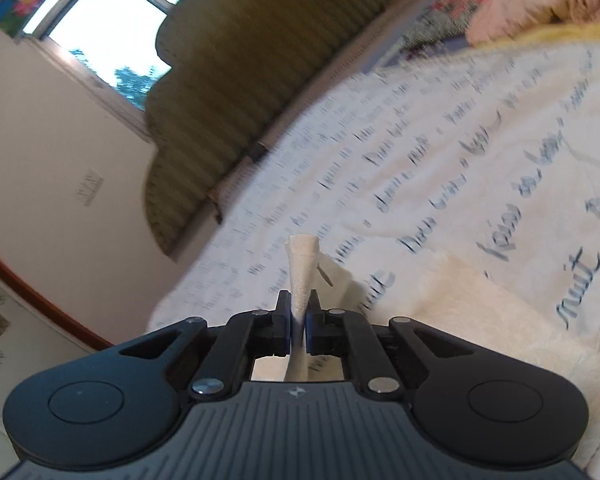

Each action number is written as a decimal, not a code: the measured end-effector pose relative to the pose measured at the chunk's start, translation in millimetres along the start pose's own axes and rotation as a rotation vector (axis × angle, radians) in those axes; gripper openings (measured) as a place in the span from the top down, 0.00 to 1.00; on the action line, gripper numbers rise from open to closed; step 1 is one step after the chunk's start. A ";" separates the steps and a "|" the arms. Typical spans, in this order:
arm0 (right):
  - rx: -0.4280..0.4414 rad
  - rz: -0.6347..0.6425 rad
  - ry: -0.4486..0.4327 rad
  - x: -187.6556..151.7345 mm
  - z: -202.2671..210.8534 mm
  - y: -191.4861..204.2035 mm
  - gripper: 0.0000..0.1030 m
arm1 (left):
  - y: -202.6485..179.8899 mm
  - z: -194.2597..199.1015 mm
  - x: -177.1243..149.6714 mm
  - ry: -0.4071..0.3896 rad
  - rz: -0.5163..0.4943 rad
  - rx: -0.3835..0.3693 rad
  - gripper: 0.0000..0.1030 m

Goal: Fold towel

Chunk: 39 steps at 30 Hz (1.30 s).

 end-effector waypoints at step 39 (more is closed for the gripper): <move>-0.179 0.062 -0.009 -27.4 79.7 -98.1 0.94 | -46.2 8.7 -12.8 -0.003 -0.300 -0.013 0.91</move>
Point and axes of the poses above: each gripper's, at about its wrist camera, not at the fingertips, and z roughly against the way its jaws point, y to its left, x to its top, the point moved 8 cm from there along -z, roughly the way its jaws point, and after that the axes turned 7 degrees about -y, right-handed, at the moved point
